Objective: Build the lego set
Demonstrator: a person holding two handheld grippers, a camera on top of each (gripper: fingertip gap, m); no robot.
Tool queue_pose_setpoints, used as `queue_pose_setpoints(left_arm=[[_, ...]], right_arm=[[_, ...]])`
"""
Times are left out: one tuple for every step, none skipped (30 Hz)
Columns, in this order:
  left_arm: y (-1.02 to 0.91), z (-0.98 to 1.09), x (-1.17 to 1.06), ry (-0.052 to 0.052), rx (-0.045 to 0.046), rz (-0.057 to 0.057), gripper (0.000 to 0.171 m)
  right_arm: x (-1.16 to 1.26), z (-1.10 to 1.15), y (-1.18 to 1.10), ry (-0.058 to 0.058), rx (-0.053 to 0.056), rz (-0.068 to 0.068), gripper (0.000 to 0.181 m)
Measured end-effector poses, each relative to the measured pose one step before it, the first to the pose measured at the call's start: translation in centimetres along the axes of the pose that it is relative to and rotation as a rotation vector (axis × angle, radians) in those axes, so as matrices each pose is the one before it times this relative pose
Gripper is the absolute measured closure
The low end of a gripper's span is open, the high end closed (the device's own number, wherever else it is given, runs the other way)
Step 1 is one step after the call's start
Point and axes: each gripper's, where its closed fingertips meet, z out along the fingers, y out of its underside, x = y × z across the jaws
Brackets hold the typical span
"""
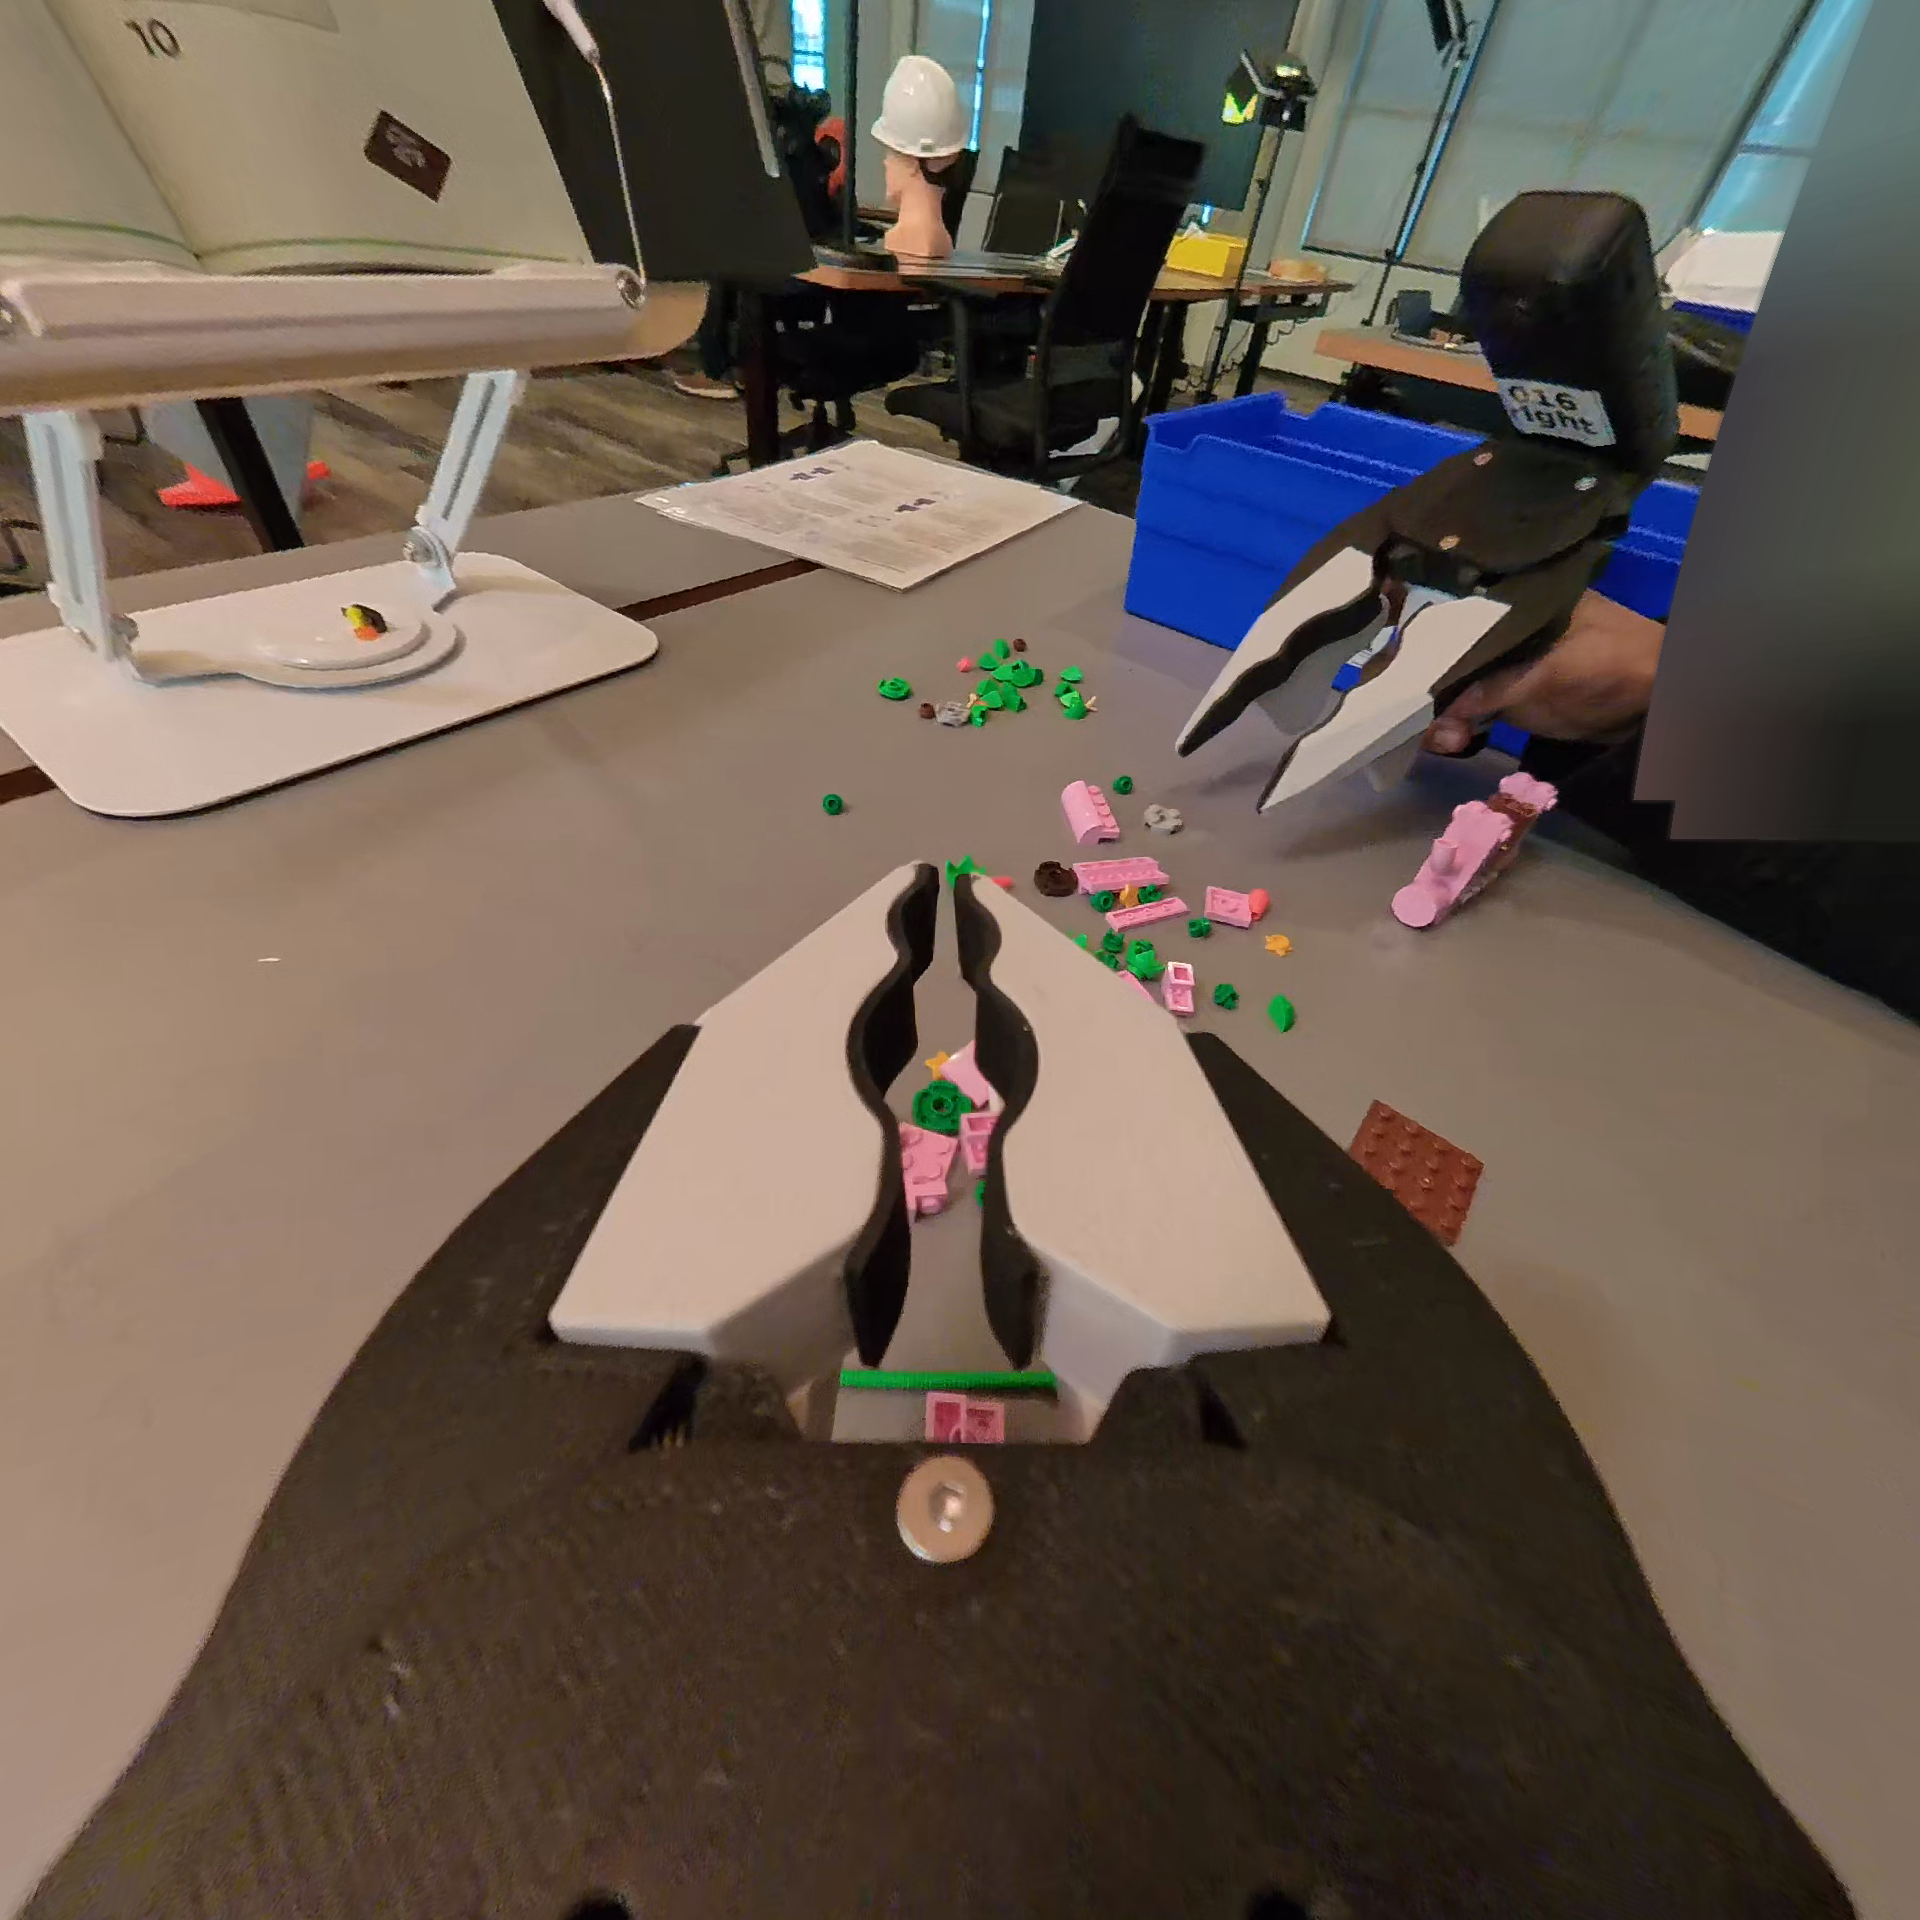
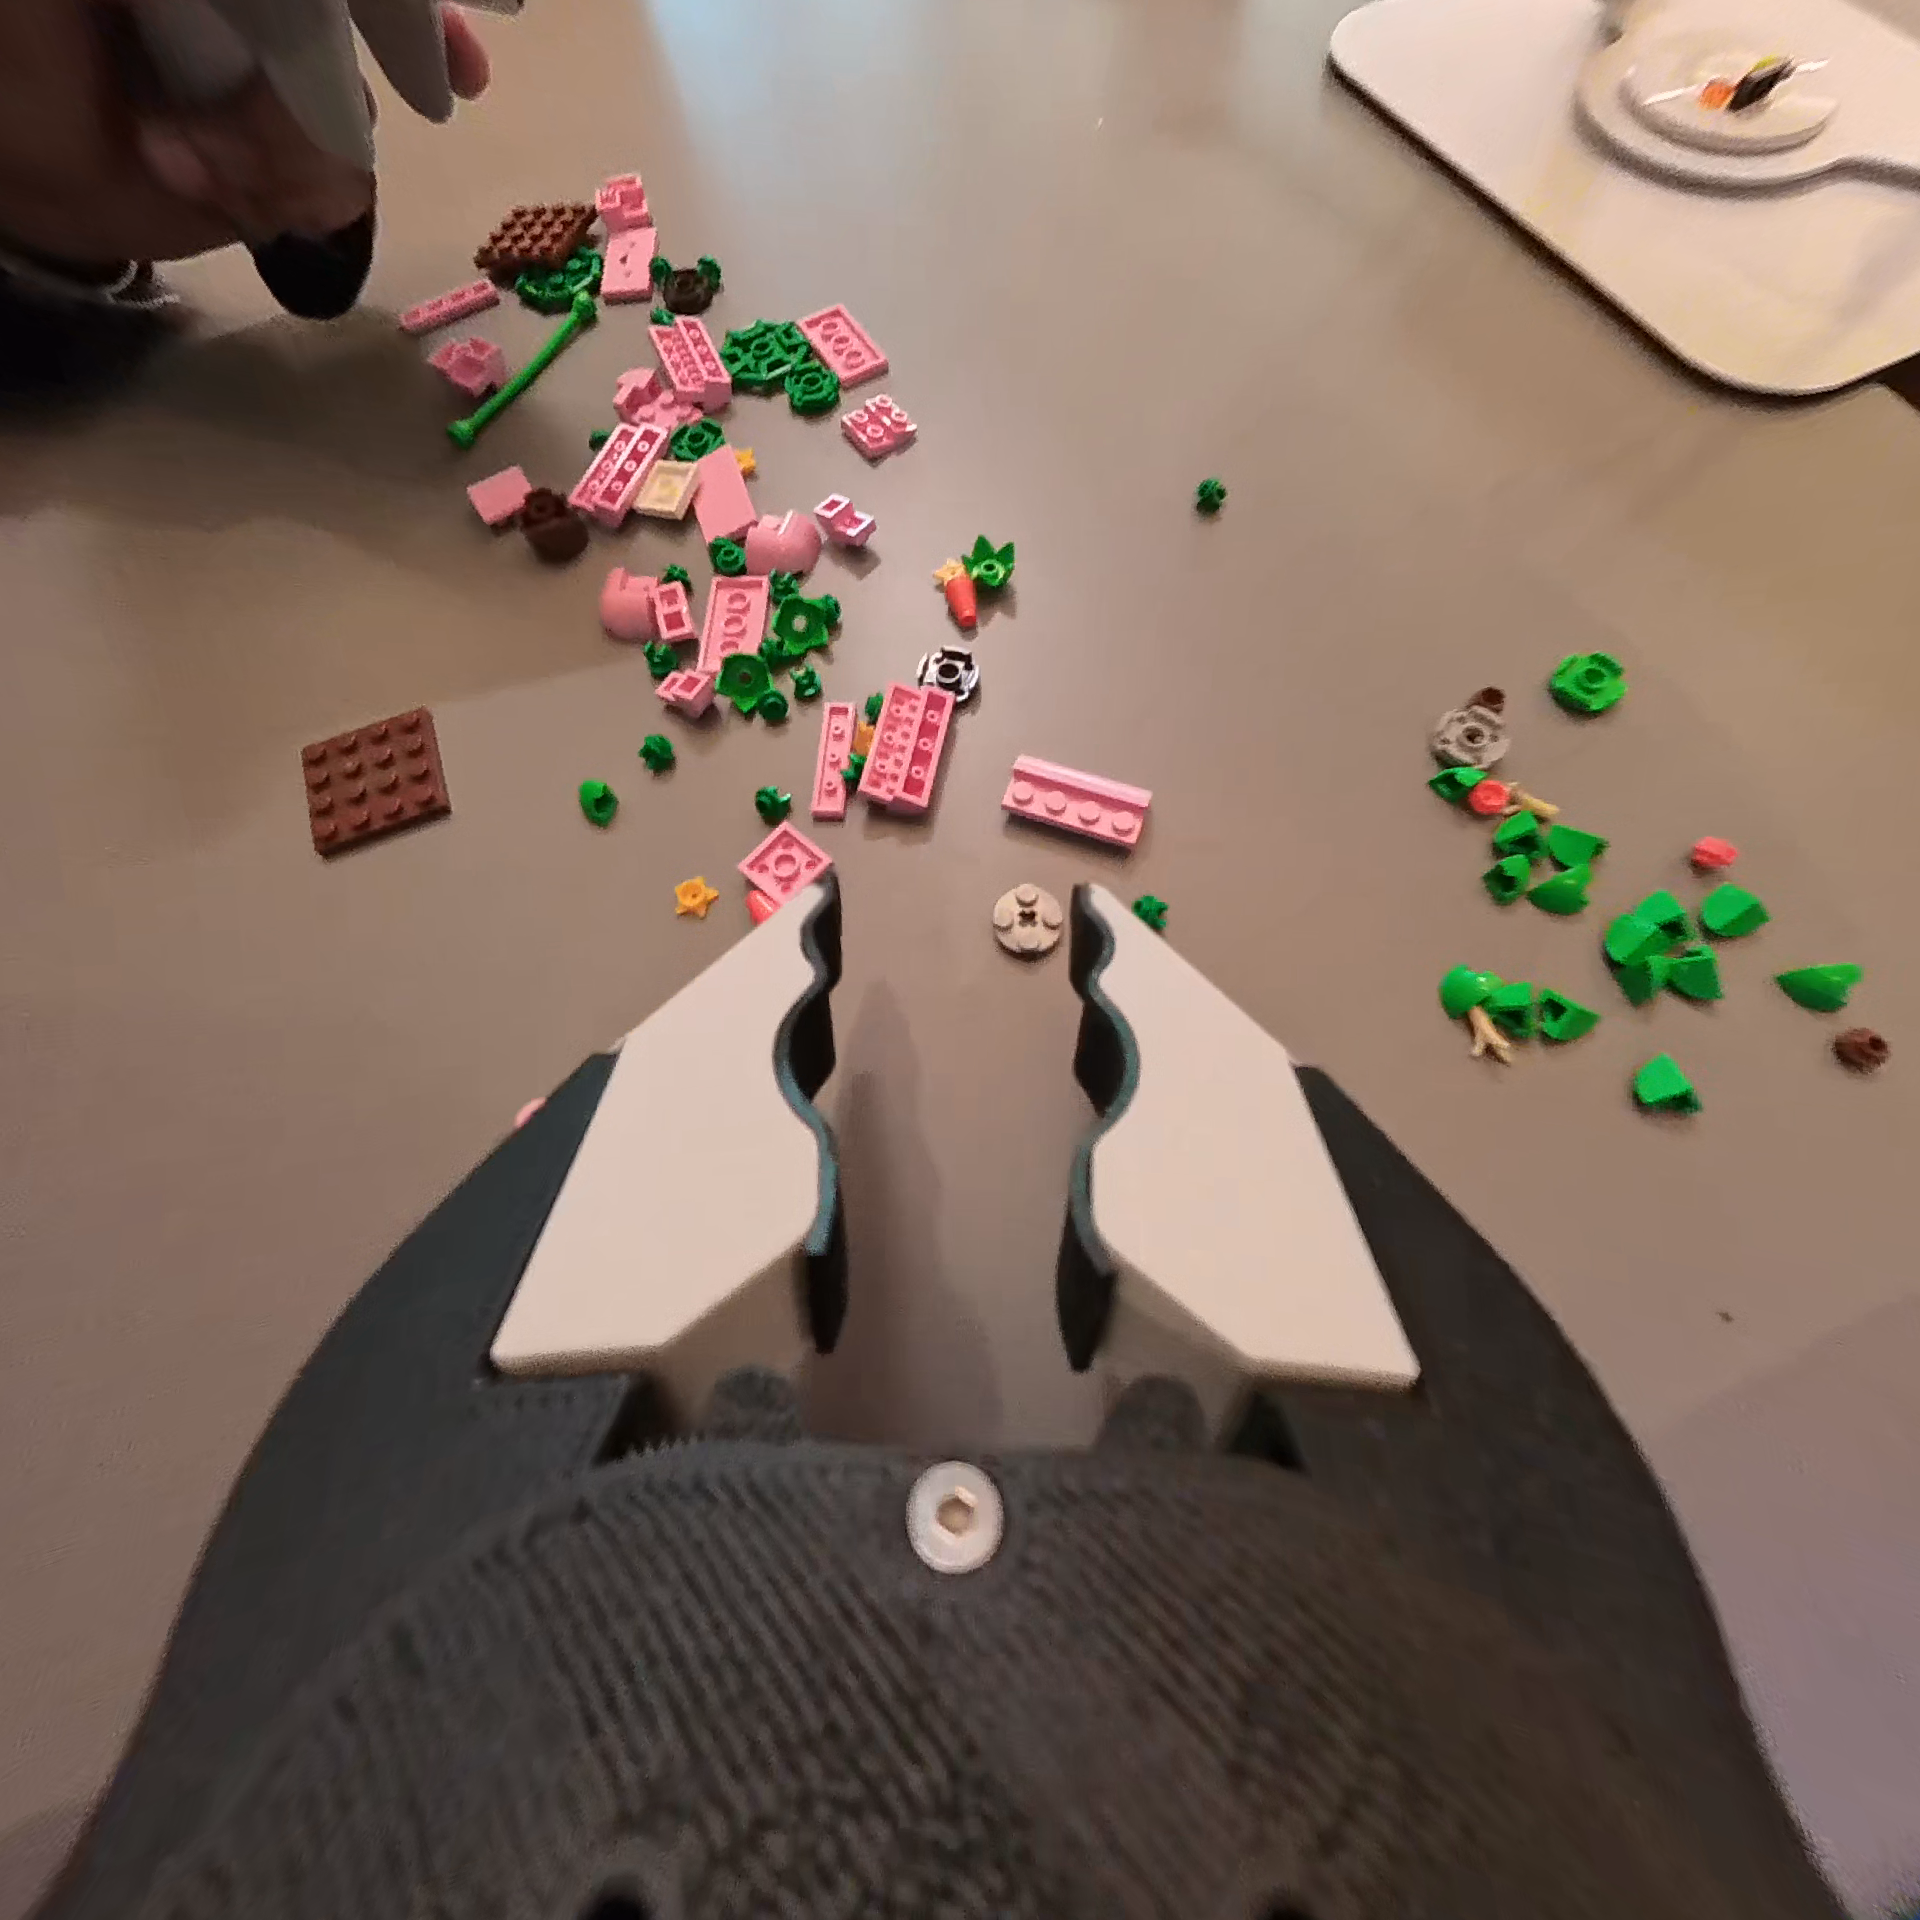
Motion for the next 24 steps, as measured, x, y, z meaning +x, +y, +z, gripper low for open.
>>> queue_pose_setpoints(left_arm=[[0.129,0.066,0.121,0.0114,-0.00418,-0.0094,0.169],[0.121,0.064,0.127,0.0103,-0.00419,-0.0094,0.169],[0.112,0.056,0.122,0.0104,-0.00521,-0.0095,0.169],[0.081,0.037,0.091,0.0077,-0.00413,-0.0101,0.168],[0.05,0.028,0.017,0.0037,-0.00169,-0.0095,0.168],[0.018,0.003,0.047,0.0049,-0.00079,-0.0062,0.167],[0.006,-0.01,0.059,0.0058,-0.00101,-0.0031,0.167],[-0.003,-0.011,0.045,0.0033,-0.00055,-0.0015,0.167],[-0.008,-0.009,0.001,0.0006,-0.00023,-0.0005,0.167],[-0.009,-0.007,0.022,0.0005,0.00029,0.0006,0.167],[-0.02,0.0,0.023,0.0004,0.00036,0.0012,0.167],[0.006,0.007,0.0,-0.0008,0.00051,0.0012,0.166],[0.018,0.027,0.02,-0.0003,-0.00056,0.0013,0.166],[0.041,0.036,0.019,0.0007,-0.00195,0.001,0.166],[0.054,0.036,0.006,-0.0004,-0.00218,0.0004,0.165],[0.059,0.042,-0.013,-0.0012,-0.00209,0.0,0.165],[0.056,0.031,-0.018,-0.001,-0.00266,-0.0003,0.164],[0.055,0.026,-0.027,-0.0008,-0.00263,-0.0005,0.164],[0.024,0.006,-0.016,-0.0008,-0.00133,-0.0002,0.164],[0.015,-0.007,-0.031,-0.0011,-0.00047,0.0001,0.163],[0.0,-0.006,-0.038,-0.0015,-0.00012,0.0006,0.163],[0.007,-0.012,-0.036,-0.0019,-0.00043,0.0006,0.164],[0.017,-0.012,-0.041,-0.0012,-0.00146,0.0004,0.164],[0.027,0.007,-0.025,-0.0005,-0.00172,0.0004,0.164]], right_arm=[[0.031,0.092,0.203,-0.0019,-0.0087,0.0012,0.14],[0.129,0.095,0.203,0.005,-0.0077,0.0007,0.141],[0.182,0.093,0.18,0.0078,-0.0063,-0.0007,0.143],[0.199,0.115,0.125,0.0093,-0.0018,-0.0006,0.144],[0.167,0.144,0.053,0.0066,0.004,-0.0001,0.146],[0.112,0.162,0.058,0.0012,0.0032,0.0016,0.147],[0.14,0.181,0.113,0.0012,-0.0007,0.0027,0.148],[0.124,0.19,0.145,-0.0016,-0.0025,0.0019,0.148],[0.117,0.187,0.185,-0.0029,-0.0057,0.0039,0.149],[0.156,0.143,0.167,-0.0002,-0.0135,0.0083,0.15],[0.155,0.109,0.087,0.0034,-0.0081,0.0017,0.15],[0.098,0.052,0.039,0.0041,-0.0038,-0.004,0.15],[0.104,0.034,0.018,0.0072,-0.0023,-0.0053,0.151],[0.021,0.061,0.054,0.0046,-0.0045,-0.0052,0.151],[-0.03,0.085,0.099,0.002,-0.0079,-0.0051,0.151],[-0.079,0.082,0.104,0.0001,-0.0082,-0.0071,0.151],[-0.14,0.06,0.08,-0.0026,-0.0063,-0.0097,0.151],[-0.111,0.011,0.031,0.0,-0.0014,-0.0095,0.15],[-0.214,-0.042,0.037,-0.0085,0.0,-0.0051,0.152],[-0.246,-0.071,0.044,-0.0127,0.0005,0.0012,0.153],[-0.245,-0.114,0.069,-0.0149,0.0004,0.0044,0.156],[-0.289,-0.103,0.081,-0.0184,-0.0009,0.0052,0.159],[-0.247,-0.098,0.079,-0.0158,-0.0027,0.0031,0.161],[-0.123,-0.077,0.014,-0.0066,-0.0012,-0.0016,0.163]])
